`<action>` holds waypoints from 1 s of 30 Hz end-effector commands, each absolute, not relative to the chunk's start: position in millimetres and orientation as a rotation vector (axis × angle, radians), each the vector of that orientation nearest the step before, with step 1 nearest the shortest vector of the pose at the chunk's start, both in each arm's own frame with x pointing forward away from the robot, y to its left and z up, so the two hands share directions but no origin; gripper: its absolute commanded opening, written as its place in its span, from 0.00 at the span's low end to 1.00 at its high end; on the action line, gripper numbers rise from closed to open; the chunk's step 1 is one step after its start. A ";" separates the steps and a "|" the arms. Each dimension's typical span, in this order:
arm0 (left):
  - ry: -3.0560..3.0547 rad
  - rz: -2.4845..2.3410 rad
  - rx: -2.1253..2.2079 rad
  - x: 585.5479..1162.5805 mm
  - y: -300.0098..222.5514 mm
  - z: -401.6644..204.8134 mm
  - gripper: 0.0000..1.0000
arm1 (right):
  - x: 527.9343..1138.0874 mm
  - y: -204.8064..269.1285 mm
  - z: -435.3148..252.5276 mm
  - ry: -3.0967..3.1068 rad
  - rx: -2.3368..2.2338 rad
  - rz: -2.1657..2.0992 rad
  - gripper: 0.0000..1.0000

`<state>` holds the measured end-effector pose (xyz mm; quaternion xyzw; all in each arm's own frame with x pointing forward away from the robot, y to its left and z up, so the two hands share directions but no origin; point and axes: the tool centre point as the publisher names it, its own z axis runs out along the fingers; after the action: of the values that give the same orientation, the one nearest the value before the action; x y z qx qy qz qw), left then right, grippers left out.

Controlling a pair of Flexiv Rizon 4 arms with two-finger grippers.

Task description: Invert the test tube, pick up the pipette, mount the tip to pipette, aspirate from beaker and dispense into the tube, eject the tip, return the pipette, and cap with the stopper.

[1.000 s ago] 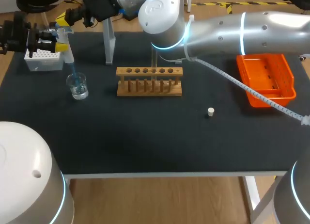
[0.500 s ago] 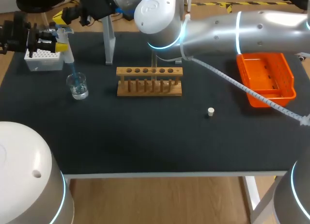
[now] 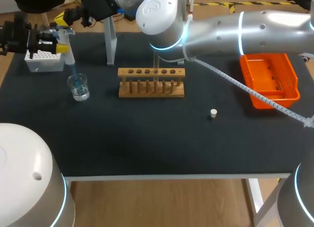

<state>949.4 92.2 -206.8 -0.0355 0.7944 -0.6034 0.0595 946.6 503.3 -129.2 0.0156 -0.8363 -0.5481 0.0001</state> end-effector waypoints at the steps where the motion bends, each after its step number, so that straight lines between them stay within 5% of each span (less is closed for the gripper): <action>1: 2.405 -1.827 -0.105 950.1 92.4 -204.8 0.00 | 948.1 501.5 -131.3 -2.635 0.048 -1.704 0.00; 30: 2.405 -1.827 -0.105 950.1 92.4 -204.8 0.00 | 947.3 497.7 -156.1 -2.656 0.031 -1.642 0.00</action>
<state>948.9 92.0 -210.8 -0.0355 0.7947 -0.6030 0.0593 945.9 497.4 -151.7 0.0091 -0.8472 -0.5312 0.0076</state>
